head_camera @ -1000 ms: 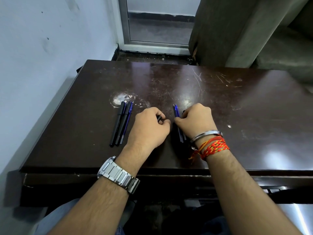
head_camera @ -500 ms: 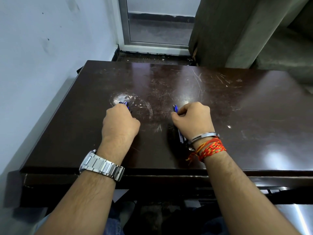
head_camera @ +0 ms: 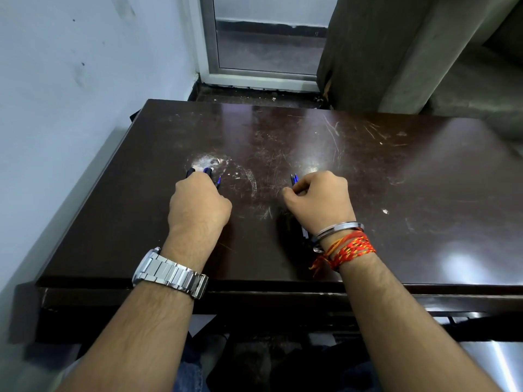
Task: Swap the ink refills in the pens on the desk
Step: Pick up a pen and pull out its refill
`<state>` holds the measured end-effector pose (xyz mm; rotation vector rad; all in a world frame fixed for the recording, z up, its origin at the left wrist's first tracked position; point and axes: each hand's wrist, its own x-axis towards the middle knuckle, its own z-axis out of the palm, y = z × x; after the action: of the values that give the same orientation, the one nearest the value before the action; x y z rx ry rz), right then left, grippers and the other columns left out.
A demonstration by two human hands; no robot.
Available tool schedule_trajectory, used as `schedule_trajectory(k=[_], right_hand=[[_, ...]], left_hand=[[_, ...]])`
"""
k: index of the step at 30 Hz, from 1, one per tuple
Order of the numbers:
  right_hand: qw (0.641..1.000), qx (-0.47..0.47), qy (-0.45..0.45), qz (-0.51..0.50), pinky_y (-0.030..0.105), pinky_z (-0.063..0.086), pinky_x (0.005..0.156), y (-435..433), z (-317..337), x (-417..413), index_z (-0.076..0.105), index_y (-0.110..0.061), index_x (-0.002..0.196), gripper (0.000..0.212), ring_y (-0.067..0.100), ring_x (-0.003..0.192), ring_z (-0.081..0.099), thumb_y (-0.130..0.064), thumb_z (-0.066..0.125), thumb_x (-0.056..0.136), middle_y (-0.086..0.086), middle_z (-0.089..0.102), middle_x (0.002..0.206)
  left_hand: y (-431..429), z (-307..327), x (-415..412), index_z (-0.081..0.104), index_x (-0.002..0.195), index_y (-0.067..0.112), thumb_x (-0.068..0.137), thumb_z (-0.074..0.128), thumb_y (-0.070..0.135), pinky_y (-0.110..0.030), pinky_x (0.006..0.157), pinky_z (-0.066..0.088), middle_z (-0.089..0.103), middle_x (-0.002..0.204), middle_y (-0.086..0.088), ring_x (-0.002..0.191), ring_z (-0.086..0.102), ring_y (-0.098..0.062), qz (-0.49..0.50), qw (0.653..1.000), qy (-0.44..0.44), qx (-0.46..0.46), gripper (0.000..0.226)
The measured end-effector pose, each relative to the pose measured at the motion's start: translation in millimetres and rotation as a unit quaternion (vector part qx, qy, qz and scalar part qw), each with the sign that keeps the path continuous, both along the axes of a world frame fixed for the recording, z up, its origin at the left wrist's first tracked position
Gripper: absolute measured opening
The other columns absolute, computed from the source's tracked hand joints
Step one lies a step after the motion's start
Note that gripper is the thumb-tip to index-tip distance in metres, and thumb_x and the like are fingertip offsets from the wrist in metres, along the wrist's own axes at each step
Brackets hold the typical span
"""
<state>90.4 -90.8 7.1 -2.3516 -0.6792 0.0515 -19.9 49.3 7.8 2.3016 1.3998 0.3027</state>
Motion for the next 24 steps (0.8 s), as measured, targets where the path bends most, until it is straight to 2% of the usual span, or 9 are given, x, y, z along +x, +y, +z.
schedule_trajectory(k=[2,4,7,10,12,14,16,20,24], right_hand=[[1.000,0.004,0.000,0.004,0.039,0.057,0.078,0,0,-1,0.073,-0.013,0.070,0.021,0.027,0.083,0.065,-0.031,0.065,0.079,0.003,0.069,0.070],[1.000,0.006,-0.004,0.008,0.039,0.057,0.078,1,0,-2,0.073,-0.013,0.069,0.022,0.027,0.083,0.065,-0.030,0.065,0.080,0.002,0.069,0.070],[1.000,0.011,-0.016,0.020,0.033,0.057,0.076,2,0,-4,0.073,-0.015,0.069,0.022,0.021,0.077,0.066,-0.032,0.066,0.082,-0.003,0.066,0.065],[0.998,0.046,-0.001,0.033,0.016,0.051,0.064,5,-1,-7,0.070,-0.022,0.066,0.022,0.003,0.059,0.062,-0.037,0.068,0.082,-0.014,0.059,0.051],[0.990,0.107,0.080,0.043,0.008,0.042,0.051,10,-3,-11,0.069,-0.022,0.062,0.028,-0.003,0.047,0.058,-0.043,0.070,0.082,-0.013,0.060,0.046],[0.961,0.174,0.206,0.065,0.019,0.046,0.048,14,-4,-13,0.073,-0.018,0.067,0.031,0.004,0.043,0.057,-0.044,0.069,0.084,-0.005,0.065,0.051],[0.937,0.218,0.262,0.081,0.027,0.051,0.050,15,-4,-14,0.076,-0.015,0.072,0.027,0.013,0.047,0.059,-0.037,0.069,0.087,0.005,0.067,0.057],[0.925,0.307,0.222,0.043,0.035,0.054,0.054,15,-3,-9,0.069,-0.010,0.064,0.030,0.015,0.048,0.058,-0.022,0.065,0.091,0.001,0.062,0.051],[0.866,0.460,0.194,-0.030,0.027,0.053,0.050,13,6,-3,0.063,-0.008,0.068,0.030,0.012,0.047,0.057,-0.017,0.059,0.096,-0.003,0.061,0.053]], left_hand=[[-1,1,1,0.049,0.086,0.010,0.085,0.067,0.013,-0.031,0.048,0.036,0.053,0.081,-0.010,0.067,0.050,-0.026,-0.003,1.000,0.008,-0.005,0.018],[-2,1,2,0.042,0.077,0.011,0.085,0.065,0.012,-0.032,0.049,0.037,0.045,0.070,-0.006,0.065,0.050,-0.026,-0.011,1.000,0.019,-0.006,0.024],[-3,1,3,0.039,0.069,0.011,0.086,0.061,0.011,-0.030,0.046,0.035,0.043,0.069,-0.006,0.058,0.048,-0.022,-0.034,0.999,0.032,-0.012,0.028],[-9,3,5,0.047,0.069,0.010,0.089,0.059,0.018,-0.031,0.050,0.040,0.056,0.072,-0.010,0.062,0.056,-0.027,-0.081,0.997,-0.013,-0.012,0.025],[-15,5,7,0.059,0.075,0.008,0.090,0.059,0.024,-0.032,0.053,0.047,0.061,0.063,-0.007,0.061,0.063,-0.027,-0.116,0.989,-0.087,-0.030,0.022],[-22,4,9,0.066,0.074,0.013,0.089,0.059,0.025,-0.026,0.050,0.045,0.059,0.051,0.001,0.052,0.061,-0.016,-0.150,0.978,-0.141,-0.043,0.020],[-27,3,11,0.065,0.070,0.017,0.088,0.060,0.023,-0.014,0.043,0.035,0.054,0.049,0.007,0.044,0.052,-0.003,-0.177,0.969,-0.168,-0.047,0.020],[-30,0,14,0.067,0.071,0.023,0.083,0.068,0.029,-0.010,0.042,0.032,0.057,0.051,0.010,0.044,0.051,0.003,-0.176,0.956,-0.218,-0.083,0.014],[-32,-5,15,0.062,0.064,0.023,0.076,0.072,0.040,-0.011,0.038,0.032,0.057,0.052,0.011,0.045,0.053,0.004,-0.170,0.964,-0.167,-0.115,0.023]])
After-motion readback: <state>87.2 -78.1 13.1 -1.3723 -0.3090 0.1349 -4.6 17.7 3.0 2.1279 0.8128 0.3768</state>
